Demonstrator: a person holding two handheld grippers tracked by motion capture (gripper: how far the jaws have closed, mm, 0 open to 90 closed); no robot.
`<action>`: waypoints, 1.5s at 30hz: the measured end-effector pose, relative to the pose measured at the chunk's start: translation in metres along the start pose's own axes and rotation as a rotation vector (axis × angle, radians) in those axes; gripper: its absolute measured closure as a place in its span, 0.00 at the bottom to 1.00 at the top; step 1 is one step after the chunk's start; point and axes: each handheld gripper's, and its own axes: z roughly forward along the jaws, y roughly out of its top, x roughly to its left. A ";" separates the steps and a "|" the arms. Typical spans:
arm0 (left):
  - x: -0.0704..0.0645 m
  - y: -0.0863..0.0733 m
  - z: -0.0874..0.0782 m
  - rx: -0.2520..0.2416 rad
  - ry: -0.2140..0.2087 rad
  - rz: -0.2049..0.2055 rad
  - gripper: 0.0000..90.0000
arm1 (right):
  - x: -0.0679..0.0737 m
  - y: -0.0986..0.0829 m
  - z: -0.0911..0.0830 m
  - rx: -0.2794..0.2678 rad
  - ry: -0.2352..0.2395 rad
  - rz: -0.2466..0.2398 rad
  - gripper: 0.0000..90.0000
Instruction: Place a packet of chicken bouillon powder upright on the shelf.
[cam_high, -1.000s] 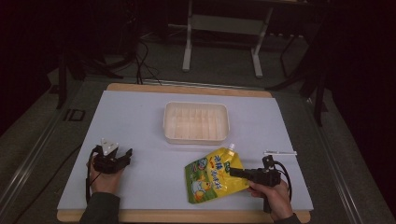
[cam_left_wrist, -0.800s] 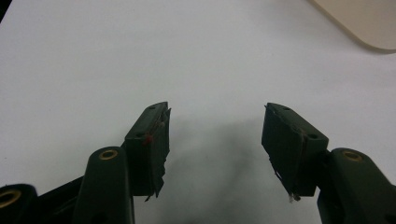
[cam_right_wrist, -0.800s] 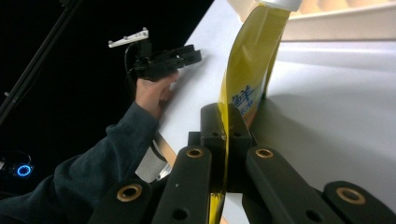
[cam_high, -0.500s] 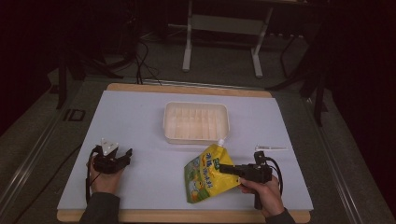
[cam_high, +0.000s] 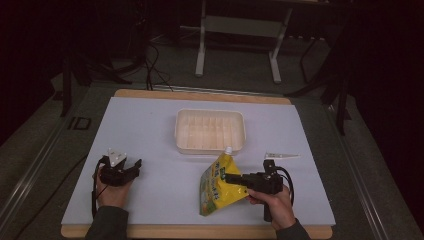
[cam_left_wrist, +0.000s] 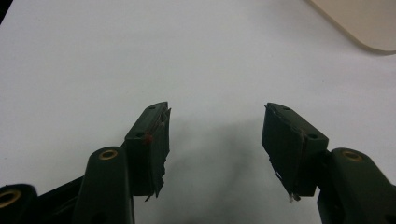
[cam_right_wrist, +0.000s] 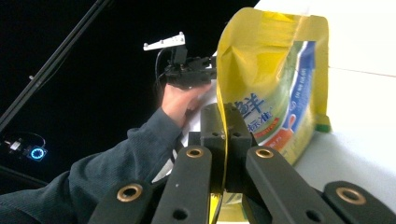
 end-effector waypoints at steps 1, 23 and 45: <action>0.000 0.000 0.000 0.000 0.000 0.000 0.46 | 0.001 0.001 0.001 -0.004 0.002 -0.008 1.00; 0.000 0.000 0.000 -0.003 0.000 -0.003 0.46 | 0.010 0.022 0.012 -0.022 -0.008 -0.068 1.00; 0.000 0.000 0.000 -0.006 -0.003 -0.006 0.46 | 0.014 0.039 0.020 -0.034 -0.019 -0.112 1.00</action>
